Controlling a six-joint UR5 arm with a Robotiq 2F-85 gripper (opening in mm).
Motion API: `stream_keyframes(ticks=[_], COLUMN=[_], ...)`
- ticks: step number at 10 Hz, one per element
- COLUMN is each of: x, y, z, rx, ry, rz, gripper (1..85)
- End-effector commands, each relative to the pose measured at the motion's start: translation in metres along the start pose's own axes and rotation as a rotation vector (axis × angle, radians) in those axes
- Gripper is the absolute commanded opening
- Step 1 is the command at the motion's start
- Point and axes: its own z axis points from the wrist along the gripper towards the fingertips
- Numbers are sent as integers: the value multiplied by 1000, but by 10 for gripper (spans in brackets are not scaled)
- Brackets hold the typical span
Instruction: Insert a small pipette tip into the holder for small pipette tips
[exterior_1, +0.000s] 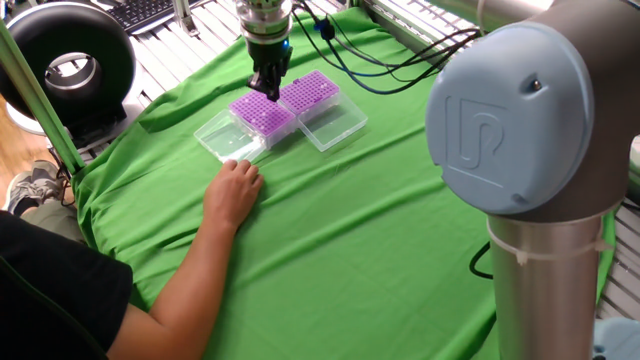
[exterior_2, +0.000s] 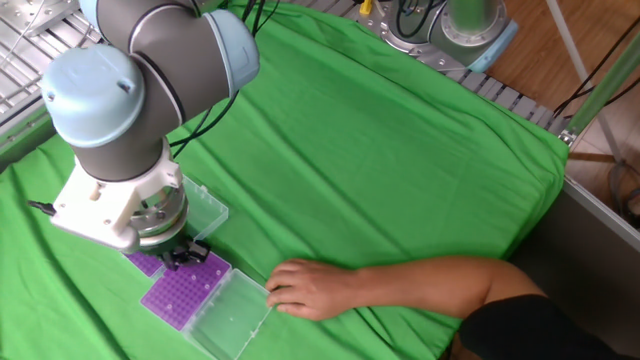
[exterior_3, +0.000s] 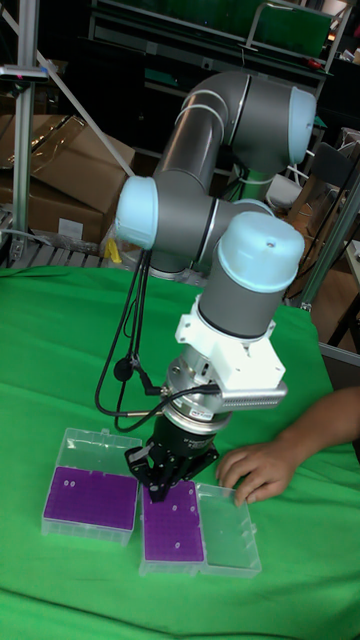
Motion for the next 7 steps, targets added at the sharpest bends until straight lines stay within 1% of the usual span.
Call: stream_keyframes(ticks=[1,2,3,4,6,7], x=[1,2,3,6,11,14], y=[-2,-5,-19,-30,-43,-51], z=[-14,-16,-15,-17,-23,-21], rx=[-25,-24,11,13,18,27], ry=[-4,-4,-6,-12,-18,-27], rz=[-17,-22,-55,-81,-110,-117], gripper=[10,10,10,10,10,10])
